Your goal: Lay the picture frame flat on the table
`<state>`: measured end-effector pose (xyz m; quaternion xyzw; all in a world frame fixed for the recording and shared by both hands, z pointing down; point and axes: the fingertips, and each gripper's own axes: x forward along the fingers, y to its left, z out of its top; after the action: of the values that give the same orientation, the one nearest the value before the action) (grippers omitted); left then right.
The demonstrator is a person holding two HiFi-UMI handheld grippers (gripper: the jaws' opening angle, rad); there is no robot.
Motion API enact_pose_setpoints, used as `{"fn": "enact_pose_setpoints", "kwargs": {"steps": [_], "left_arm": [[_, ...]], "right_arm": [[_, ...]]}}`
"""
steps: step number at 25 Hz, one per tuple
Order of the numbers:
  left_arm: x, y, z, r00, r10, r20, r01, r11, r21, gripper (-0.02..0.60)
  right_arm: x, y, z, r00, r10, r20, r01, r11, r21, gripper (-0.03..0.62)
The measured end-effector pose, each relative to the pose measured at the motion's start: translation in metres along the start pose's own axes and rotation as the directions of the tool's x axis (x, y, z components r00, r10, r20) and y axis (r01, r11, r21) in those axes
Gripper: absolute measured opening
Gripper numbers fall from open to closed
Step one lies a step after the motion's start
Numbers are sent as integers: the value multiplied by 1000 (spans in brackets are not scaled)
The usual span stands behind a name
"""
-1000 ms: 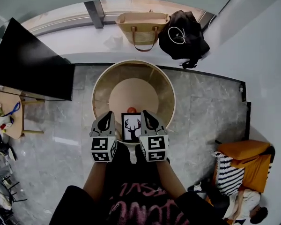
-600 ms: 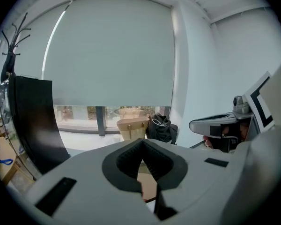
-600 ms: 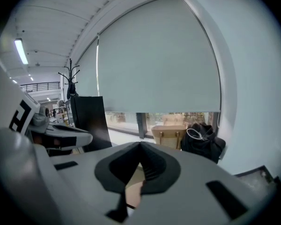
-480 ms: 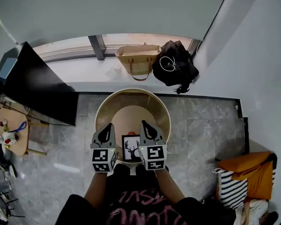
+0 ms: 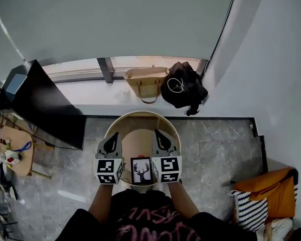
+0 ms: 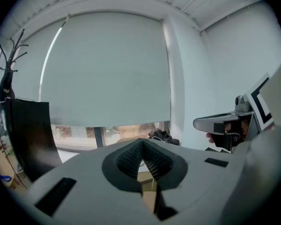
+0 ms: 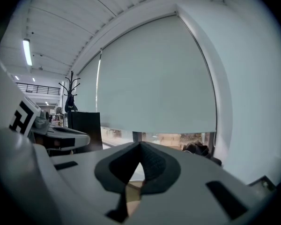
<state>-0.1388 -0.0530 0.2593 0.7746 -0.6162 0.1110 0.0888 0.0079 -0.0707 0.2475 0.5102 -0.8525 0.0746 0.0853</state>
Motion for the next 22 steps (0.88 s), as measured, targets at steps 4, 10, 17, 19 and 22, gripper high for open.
{"fn": "enact_pose_setpoints", "kwargs": {"steps": [4,10,17,19,22], "left_arm": [[-5,2,26,999,1,51,-2,1000,20,9],[-9,-1,52,994,6,108,-10,999,37,9],[-13,-4,57,993,11,120,-17,999,48,9],[-14,-4,55,993,17,117,-22,999,45,9],[-16,-1,49,993,34,112,-38,999,37,9]], "right_arm": [[-5,-5,18,999,-7,40,8,1000,-18,20],[-9,-7,38,997,-2,77,5,999,-46,20],[-11,-7,38,997,9,83,-4,998,-57,20],[-11,-7,38,997,9,83,-4,998,-62,20],[-14,-9,35,997,10,78,-4,998,-66,20]]}}
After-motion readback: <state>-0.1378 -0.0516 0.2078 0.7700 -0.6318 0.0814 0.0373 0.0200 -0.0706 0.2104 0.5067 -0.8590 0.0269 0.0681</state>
